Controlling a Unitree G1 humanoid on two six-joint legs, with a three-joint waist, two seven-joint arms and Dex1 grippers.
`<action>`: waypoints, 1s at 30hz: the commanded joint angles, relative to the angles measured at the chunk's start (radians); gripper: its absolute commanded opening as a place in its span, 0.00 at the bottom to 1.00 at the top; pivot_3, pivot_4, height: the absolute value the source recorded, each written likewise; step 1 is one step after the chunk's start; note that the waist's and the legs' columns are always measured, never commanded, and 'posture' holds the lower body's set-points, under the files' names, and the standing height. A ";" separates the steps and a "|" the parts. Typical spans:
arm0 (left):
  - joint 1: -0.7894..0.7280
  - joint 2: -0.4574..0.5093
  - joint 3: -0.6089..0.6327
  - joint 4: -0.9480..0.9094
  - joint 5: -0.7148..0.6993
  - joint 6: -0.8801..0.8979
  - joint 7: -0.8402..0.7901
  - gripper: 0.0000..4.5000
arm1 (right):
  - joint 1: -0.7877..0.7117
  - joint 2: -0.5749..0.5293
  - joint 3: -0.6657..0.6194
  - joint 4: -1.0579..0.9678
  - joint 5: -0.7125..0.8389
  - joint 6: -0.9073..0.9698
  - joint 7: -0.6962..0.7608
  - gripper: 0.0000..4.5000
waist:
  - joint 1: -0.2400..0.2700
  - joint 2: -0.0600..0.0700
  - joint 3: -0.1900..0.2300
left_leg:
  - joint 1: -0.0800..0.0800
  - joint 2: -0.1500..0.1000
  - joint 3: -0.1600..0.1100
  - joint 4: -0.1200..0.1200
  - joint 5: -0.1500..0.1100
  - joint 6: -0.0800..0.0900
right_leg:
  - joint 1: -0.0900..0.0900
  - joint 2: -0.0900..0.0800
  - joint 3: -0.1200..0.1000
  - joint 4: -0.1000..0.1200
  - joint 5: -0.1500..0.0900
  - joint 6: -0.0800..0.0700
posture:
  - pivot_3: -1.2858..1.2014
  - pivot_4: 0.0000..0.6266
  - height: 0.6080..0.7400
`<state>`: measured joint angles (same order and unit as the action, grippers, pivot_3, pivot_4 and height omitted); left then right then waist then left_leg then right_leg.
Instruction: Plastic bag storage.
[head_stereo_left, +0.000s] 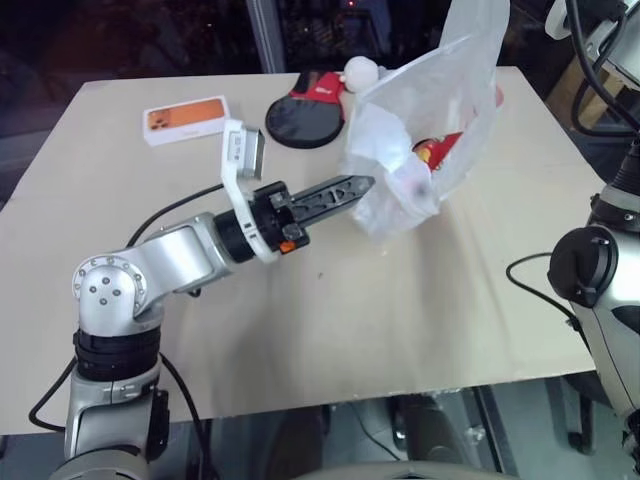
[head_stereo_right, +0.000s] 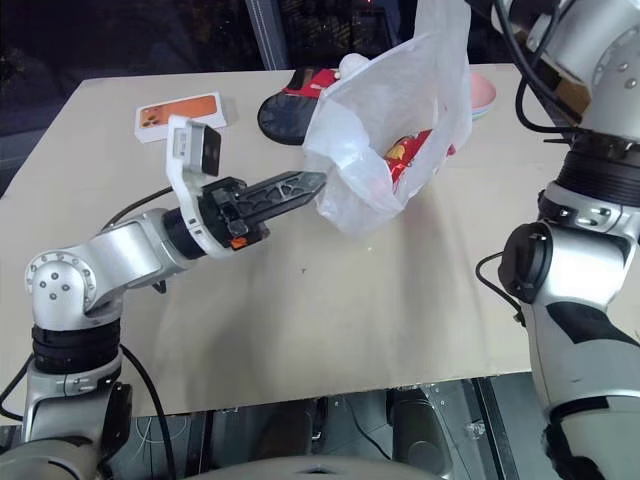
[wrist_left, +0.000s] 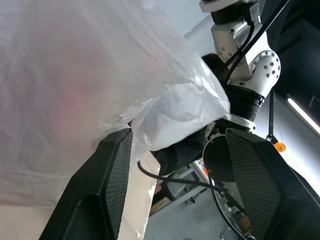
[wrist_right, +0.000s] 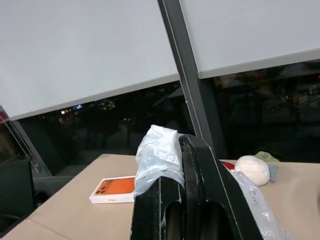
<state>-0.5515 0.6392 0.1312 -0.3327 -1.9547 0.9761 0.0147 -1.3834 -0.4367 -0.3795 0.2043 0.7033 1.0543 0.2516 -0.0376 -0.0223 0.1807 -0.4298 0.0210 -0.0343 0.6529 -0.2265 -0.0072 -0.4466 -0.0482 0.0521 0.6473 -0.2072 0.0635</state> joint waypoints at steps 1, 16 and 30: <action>-0.051 0.008 -0.034 -0.002 -0.018 0.007 0.012 0.68 | -0.013 -0.001 -0.014 -0.049 0.023 -0.015 -0.007 0.00 | 0.000 0.000 0.000 | 0.000 0.000 0.000 0.000 0.000 0.000 | 0.000 0.000 0.000 0.000 0.000 0.000 | 0.52 0.24 1.00; -0.099 0.057 -0.054 -0.032 0.183 -0.035 0.040 0.68 | -0.001 0.022 -0.018 -0.095 0.062 0.014 -0.039 0.00 | -0.001 0.000 0.000 | 0.000 0.000 0.000 0.000 0.000 0.000 | 0.000 0.000 0.000 0.000 0.000 0.000 | 0.52 0.24 1.00; -0.146 -0.041 -0.087 -0.043 0.542 -0.116 -0.076 0.68 | 0.017 0.037 -0.009 -0.125 0.088 0.031 -0.049 0.00 | 0.000 0.000 0.000 | 0.000 0.000 0.000 0.000 0.000 0.000 | 0.000 0.000 0.000 0.000 0.000 0.000 | 0.52 0.24 1.00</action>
<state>-0.6746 0.5921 0.0428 -0.3444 -1.4887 0.8887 -0.0303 -1.3565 -0.3919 -0.3778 0.1297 0.7614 1.0890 0.2061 -0.0380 -0.0223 0.1807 -0.4296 0.0209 -0.0344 0.6530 -0.2264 -0.0072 -0.4467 -0.0481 0.0519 0.6479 -0.2072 0.0635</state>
